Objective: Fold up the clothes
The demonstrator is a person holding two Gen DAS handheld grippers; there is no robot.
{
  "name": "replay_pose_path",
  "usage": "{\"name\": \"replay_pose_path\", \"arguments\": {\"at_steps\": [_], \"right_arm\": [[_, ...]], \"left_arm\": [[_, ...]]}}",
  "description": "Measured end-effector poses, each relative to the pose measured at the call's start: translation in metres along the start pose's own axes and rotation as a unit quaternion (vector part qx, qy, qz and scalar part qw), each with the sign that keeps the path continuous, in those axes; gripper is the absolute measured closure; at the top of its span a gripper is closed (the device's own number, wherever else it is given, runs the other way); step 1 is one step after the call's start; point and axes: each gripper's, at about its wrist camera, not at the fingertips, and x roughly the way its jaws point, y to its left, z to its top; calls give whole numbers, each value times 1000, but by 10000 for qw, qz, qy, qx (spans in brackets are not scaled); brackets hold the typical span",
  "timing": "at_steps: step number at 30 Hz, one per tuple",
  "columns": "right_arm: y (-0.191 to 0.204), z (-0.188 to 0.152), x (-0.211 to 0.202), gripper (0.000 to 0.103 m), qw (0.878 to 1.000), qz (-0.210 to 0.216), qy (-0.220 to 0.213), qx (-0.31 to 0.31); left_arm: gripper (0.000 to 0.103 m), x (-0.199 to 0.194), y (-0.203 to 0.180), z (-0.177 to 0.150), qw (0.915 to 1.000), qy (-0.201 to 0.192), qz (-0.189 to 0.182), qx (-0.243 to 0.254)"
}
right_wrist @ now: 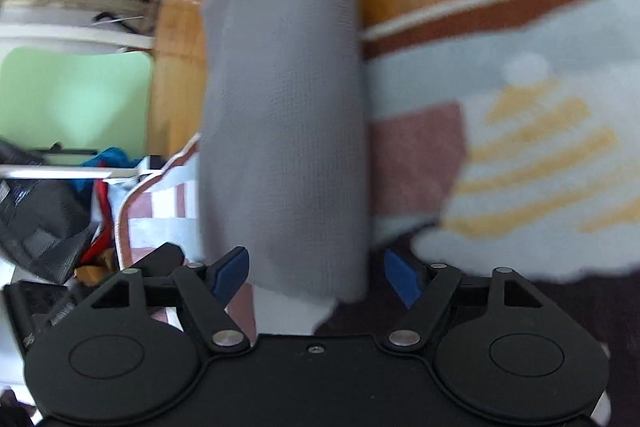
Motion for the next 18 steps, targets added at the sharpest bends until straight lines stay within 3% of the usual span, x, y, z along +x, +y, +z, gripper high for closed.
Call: {"name": "replay_pose_path", "arguments": {"at_steps": [1,2,4,5,9,11,12,15,18], "right_arm": [[2,2,5,26,10000,-2,-22,-93],[5,2,8,46,9999,45,1,-155],[7,5,12,70,9997,186,14,-172],[6,7,12,75,9995,285,5,-121],[4,16,5,77,9942,877,-51,625],[9,17,3,77,9925,964,-68,754],[11,17,2,77,9915,1007,-76,818],[16,18,-2,78,9883,1112,-129,1036],[17,19,-4,78,9844,1205,-187,1269]], "left_arm": [[23,0,7,-1,9992,29,-236,-317],[21,3,8,-3,9985,116,-331,-411],[21,11,12,-13,9970,366,-305,-609],[21,14,14,-18,9959,487,-294,-706],[18,12,12,-20,9948,198,-481,-881],[1,9,8,-18,9937,-148,-480,-1005],[0,12,7,-17,9925,-227,-333,-1157],[0,28,8,-15,9813,153,-4,-1918],[0,32,13,-19,9675,-49,-365,-2502]]}}
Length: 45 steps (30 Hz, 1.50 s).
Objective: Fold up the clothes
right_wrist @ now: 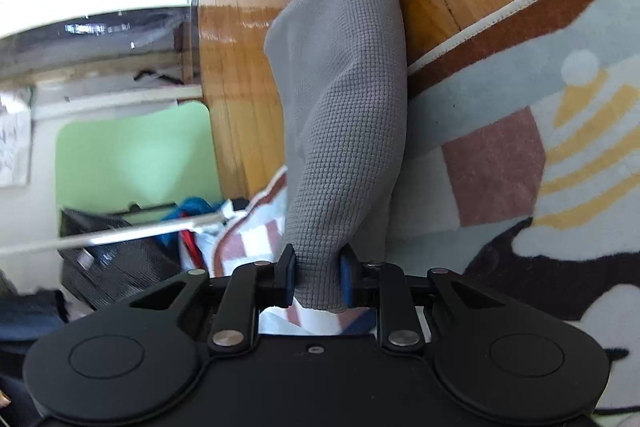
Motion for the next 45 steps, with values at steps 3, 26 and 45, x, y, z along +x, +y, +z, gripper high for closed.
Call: {"name": "replay_pose_path", "arguments": {"at_steps": [3,26,45], "right_arm": [[0,1,-2,78,9999,99,34,112],[18,121,31,36,9648,-1423,-1003,-1971],[40,128,9,33,9512,-1114,-1813,-2234]], "left_arm": [[2,7,7,5,9981,-205,-346,-459],[75,11,-33,20,9680,-916,717,2226],[73,12,-13,46,9791,-957,537,1712]]}}
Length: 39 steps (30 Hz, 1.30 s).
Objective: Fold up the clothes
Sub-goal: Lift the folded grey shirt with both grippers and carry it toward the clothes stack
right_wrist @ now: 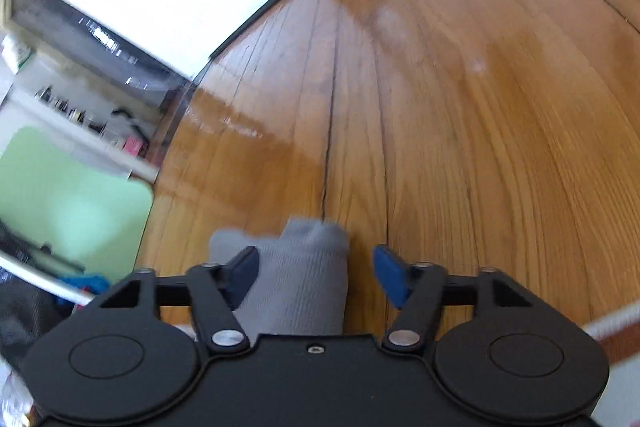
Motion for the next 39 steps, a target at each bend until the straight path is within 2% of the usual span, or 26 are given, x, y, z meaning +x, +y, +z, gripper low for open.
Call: {"name": "replay_pose_path", "arguments": {"at_steps": [3,6,8,10,11,12,13,14,16,18,20,23,27,32,36,38,39], "right_arm": [[6,-9,13,32,9984,100,513,-237],[13,-17,42,31,9935,135,1038,-457],[13,-18,57,29,9933,232,1001,-537],[18,-19,68,24,9946,429,802,-510],[18,-21,70,35,9948,499,743,-493],[13,-26,67,48,9948,488,698,-562],[16,-28,65,66,9946,425,604,-724],[19,-33,55,70,9938,408,458,-929],[31,-43,29,72,9904,362,152,-1328],[50,-52,1,72,9849,309,-124,-1700],[64,-62,-36,72,9790,232,-381,-1991],[79,-72,-94,72,9715,12,-650,-2279],[73,-73,-161,73,9624,-356,-862,-2550],[48,-84,-239,73,9579,-685,-1081,-2570],[21,-102,-283,73,9565,-873,-1337,-2443],[14,-108,-296,73,9574,-879,-1443,-2343],[11,-109,-304,73,9585,-849,-1488,-2278]], "left_arm": [[71,3,-1,-1,10000,-11,2,-6],[67,6,5,1,9997,36,-184,-135],[51,9,11,2,9987,64,-416,-277],[53,10,19,4,9967,72,-648,-475],[63,12,21,5,9965,82,-654,-519],[74,12,19,6,9979,77,-493,-405],[78,13,14,6,9993,67,-344,-159],[82,10,8,4,9996,14,-279,75],[88,5,-5,0,9984,-92,-148,544],[89,-2,-28,-10,9927,-365,13,1154],[89,-9,-50,-20,9822,-635,171,1757],[89,-19,-79,-39,9675,-750,-119,2412],[89,-18,-103,-69,9526,-358,-726,2933],[89,2,-163,-111,9279,162,-972,3595],[89,3,-207,-157,8941,253,-932,4372],[89,-6,-222,-185,8745,159,-831,4775],[89,-13,-234,-201,8603,-45,-677,5053]]}}
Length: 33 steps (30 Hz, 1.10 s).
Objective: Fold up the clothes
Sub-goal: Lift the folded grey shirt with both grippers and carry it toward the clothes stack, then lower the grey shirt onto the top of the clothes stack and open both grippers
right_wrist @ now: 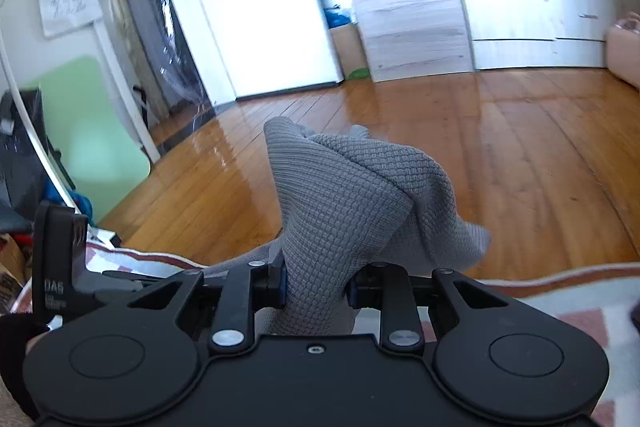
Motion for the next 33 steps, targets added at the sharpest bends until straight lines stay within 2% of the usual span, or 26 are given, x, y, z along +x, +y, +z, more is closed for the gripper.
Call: {"name": "replay_pose_path", "arguments": {"at_steps": [3,5,9,10,15,18,20,23,25,26,27,28,29,31,32,33], "right_arm": [[-14,1,-26,73,9995,38,-262,145],[-26,6,-51,73,9983,-23,-549,197],[-60,27,-115,73,9923,-241,-1160,355],[-69,32,-132,73,9907,-319,-1281,341],[-121,61,-218,73,9807,-676,-1804,331],[-166,75,-274,73,9729,-829,-2059,649],[-198,80,-311,73,9667,-951,-2197,906],[-246,82,-353,73,9566,-1213,-2360,1202],[-285,77,-369,70,9493,-1432,-2405,1432],[-307,72,-373,66,9450,-1581,-2391,1574],[-330,62,-368,60,9366,-1924,-2273,1848],[-353,52,-363,50,9261,-2263,-2150,2118],[-376,41,-359,50,9141,-2573,-2019,2397],[-421,14,-356,50,8982,-2503,-1773,3149],[-438,1,-355,50,8909,-2393,-1723,3456],[-447,-10,-360,49,8865,-2144,-1954,3606]], "left_arm": [[89,-15,-60,13,9942,-280,474,927],[89,-26,-90,26,9914,-466,400,1157],[89,-29,-139,70,9917,-594,-164,1128],[89,-30,-158,82,9892,-652,-233,1291],[89,-36,-260,143,9700,-931,-681,2138],[89,-36,-310,173,9603,-1042,-1112,2337],[89,-38,-353,182,9491,-1219,-1263,2613],[89,-36,-414,190,9411,-1152,-1582,2756],[86,-7,-442,204,9444,-909,-1836,2570],[84,14,-450,209,9489,-751,-2113,2221],[76,44,-455,212,9478,-476,-2485,1939],[65,67,-466,203,9534,-19,-2477,1725],[67,91,-477,194,9564,433,-2463,1507],[67,122,-479,176,9575,840,-2495,1179],[65,124,-478,171,9579,748,-2536,1123],[65,126,-477,167,9581,656,-2577,1067]]}}
